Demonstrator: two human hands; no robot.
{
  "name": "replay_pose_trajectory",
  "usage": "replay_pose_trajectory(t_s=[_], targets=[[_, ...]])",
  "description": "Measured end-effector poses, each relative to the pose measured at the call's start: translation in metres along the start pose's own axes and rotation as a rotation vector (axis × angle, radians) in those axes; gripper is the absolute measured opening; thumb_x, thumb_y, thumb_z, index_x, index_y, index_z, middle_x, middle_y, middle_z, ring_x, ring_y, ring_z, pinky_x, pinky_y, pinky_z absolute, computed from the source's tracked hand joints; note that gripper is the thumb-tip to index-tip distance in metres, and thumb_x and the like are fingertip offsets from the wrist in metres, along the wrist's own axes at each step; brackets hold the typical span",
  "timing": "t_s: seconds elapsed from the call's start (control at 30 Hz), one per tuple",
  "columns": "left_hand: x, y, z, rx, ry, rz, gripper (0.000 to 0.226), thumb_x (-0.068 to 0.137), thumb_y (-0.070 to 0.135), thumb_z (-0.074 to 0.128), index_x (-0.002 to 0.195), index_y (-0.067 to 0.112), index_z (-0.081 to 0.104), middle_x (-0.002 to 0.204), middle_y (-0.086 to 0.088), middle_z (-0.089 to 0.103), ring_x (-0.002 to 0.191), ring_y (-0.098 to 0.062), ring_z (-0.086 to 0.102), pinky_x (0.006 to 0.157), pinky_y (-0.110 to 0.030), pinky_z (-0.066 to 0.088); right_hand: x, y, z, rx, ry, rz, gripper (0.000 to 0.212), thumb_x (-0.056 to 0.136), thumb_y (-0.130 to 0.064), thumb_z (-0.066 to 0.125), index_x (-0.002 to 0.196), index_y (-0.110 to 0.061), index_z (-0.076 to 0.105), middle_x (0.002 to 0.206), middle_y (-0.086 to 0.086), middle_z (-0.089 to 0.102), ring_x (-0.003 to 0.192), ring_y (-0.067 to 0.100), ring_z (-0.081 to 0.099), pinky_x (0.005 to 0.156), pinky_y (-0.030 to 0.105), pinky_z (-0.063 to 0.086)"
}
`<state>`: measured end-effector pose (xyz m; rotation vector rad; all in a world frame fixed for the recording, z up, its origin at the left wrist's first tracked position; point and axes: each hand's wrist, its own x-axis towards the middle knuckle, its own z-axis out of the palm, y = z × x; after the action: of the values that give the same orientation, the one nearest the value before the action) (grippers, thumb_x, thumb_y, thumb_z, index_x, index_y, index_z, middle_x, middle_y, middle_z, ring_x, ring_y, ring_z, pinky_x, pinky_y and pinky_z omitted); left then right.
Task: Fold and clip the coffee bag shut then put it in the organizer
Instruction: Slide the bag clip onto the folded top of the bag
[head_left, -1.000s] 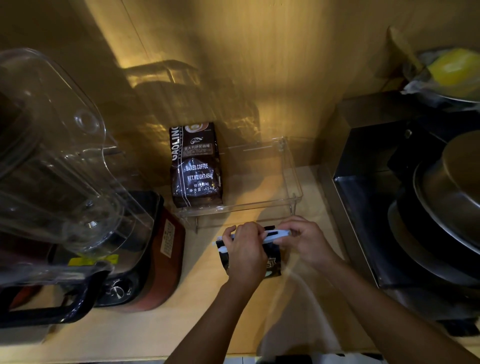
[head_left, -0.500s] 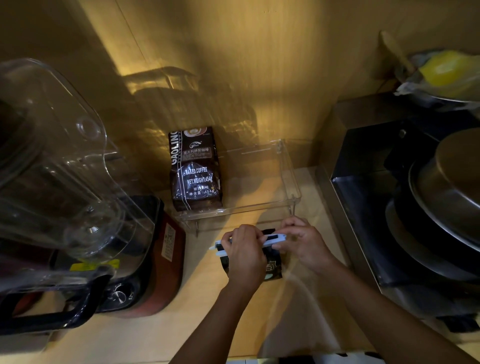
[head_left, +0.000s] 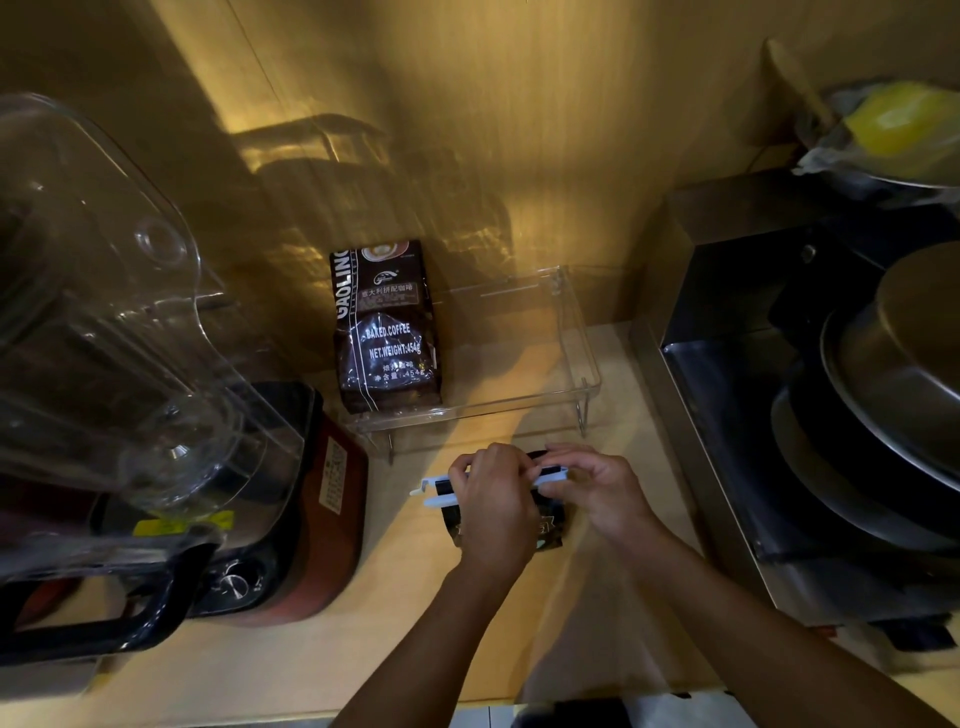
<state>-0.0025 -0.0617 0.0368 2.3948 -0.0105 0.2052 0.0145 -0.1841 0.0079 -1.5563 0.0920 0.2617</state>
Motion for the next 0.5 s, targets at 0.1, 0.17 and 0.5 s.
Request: replay_pose_trajectory(t_s=[0.1,0.17,0.5], targets=[[0.002,-0.005,-0.006,0.042,-0.012,0.053,0.001,0.083,0.013,0.059,0.083,0.013,0.058,0.086,-0.003,0.061,0.085,-0.019,0.052,0.091,-0.035,0.026,0.000,-0.003,-0.002,0.036,-0.010,0.004,0.027,0.068,0.009,0.068,0.086,-0.011,0.069,0.100,0.001,0.060,0.092,0.004,0.056,0.068,0.011,0.049],[0.005,-0.011,-0.014,0.130,-0.045,0.087,0.020,0.080,0.022,0.063,0.098,0.018,0.057,0.098,-0.001,0.063,0.095,-0.019,0.052,0.087,-0.031,0.021,0.000,-0.005,-0.004,0.083,-0.009,0.013,0.026,0.069,0.008,0.067,0.085,-0.012,0.069,0.101,0.003,0.061,0.093,0.012,0.058,0.073,0.018,0.052],[0.016,-0.029,-0.038,0.320,-0.148,0.139,0.030,0.080,0.023,0.062,0.109,0.020,0.057,0.107,-0.002,0.063,0.100,-0.020,0.051,0.084,-0.030,0.031,0.005,-0.003,-0.005,0.127,-0.029,0.069,0.026,0.069,0.005,0.068,0.080,-0.018,0.071,0.107,0.006,0.063,0.098,0.023,0.059,0.078,0.040,0.053]])
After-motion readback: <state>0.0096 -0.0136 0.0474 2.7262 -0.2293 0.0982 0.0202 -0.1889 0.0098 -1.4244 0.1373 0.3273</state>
